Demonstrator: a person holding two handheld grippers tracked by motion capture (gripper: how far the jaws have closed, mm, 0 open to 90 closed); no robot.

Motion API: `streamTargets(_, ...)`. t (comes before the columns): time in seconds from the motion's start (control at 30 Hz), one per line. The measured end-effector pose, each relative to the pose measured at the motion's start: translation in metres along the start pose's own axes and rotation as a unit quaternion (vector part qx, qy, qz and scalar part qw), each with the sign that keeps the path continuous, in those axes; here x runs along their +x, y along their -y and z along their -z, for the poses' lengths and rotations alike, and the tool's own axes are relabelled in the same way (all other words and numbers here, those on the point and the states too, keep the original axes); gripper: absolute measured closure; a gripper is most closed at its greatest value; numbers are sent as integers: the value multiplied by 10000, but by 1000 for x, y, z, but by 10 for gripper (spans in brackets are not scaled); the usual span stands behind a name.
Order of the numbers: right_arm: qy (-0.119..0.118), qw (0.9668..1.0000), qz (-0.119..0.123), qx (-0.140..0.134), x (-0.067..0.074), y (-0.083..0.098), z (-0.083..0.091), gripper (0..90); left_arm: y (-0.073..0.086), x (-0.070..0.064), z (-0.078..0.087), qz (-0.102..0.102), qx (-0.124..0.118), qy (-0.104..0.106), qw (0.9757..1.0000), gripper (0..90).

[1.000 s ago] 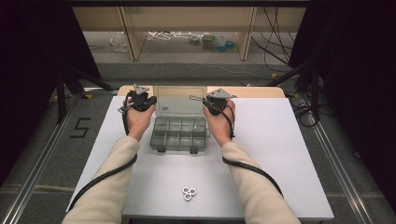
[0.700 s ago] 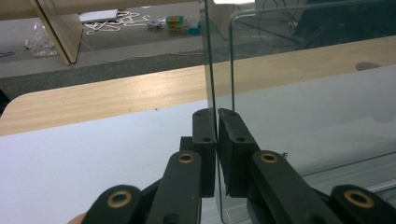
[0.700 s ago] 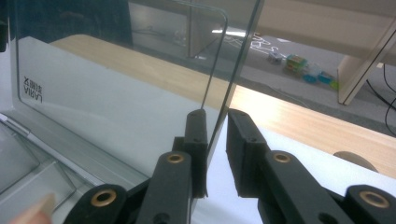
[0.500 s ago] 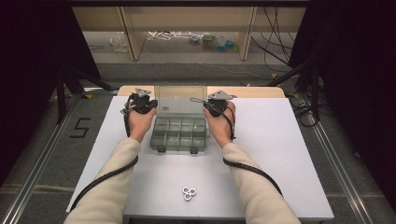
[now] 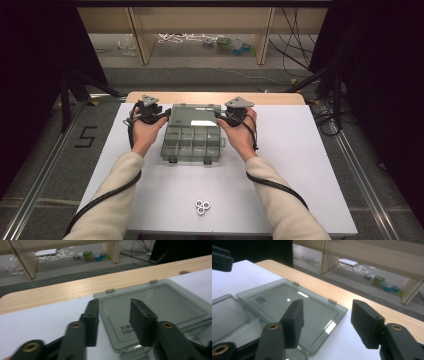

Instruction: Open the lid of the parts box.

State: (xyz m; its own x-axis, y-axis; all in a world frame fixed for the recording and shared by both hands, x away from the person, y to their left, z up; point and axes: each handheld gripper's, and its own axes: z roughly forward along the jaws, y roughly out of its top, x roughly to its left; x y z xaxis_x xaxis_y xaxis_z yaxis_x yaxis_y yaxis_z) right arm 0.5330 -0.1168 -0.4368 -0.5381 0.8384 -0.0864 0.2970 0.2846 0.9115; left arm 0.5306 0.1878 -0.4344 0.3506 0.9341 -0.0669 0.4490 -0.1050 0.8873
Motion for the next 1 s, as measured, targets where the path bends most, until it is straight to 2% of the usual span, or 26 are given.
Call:
streamTargets(0.17,-284,9996,2,-16,-9,4,17,415,-1,-3,20,-33,-221,355,9991,344)
streamTargets(0.2,-328,9994,-34,-57,-10,5,20,415,0,-4,25,-108,-237,410,9988,308)
streamTargets(0.37,-699,9973,-41,-221,-15,7,37,373,4,-7,41,-287,-346,567,9974,220)
streamTargets(0.4,-812,9964,-111,-230,-14,8,40,363,5,-8,45,-339,-350,594,9970,214)
streamTargets(0.43,-865,9961,-55,-188,-14,7,44,357,6,-9,48,-352,-360,627,9968,213)
streamTargets(0.57,-1119,9933,-35,-300,-15,9,58,329,15,-13,62,-427,-418,763,9953,197)
streamTargets(0.7,-1259,9912,-23,-408,-14,13,73,319,23,-17,76,-444,-475,1024,9926,174)
streamTargets(0.87,-1412,9890,91,-437,-13,22,96,318,36,-23,99,-589,-592,1123,9902,177)
streamTargets(0.9,-1504,9877,79,-413,-12,25,102,318,38,-23,101,-620,-589,1129,9899,177)
streamTargets(1.0,-1512,9876,113,-401,-12,31,112,320,45,-26,112,-547,-666,1271,9881,171)
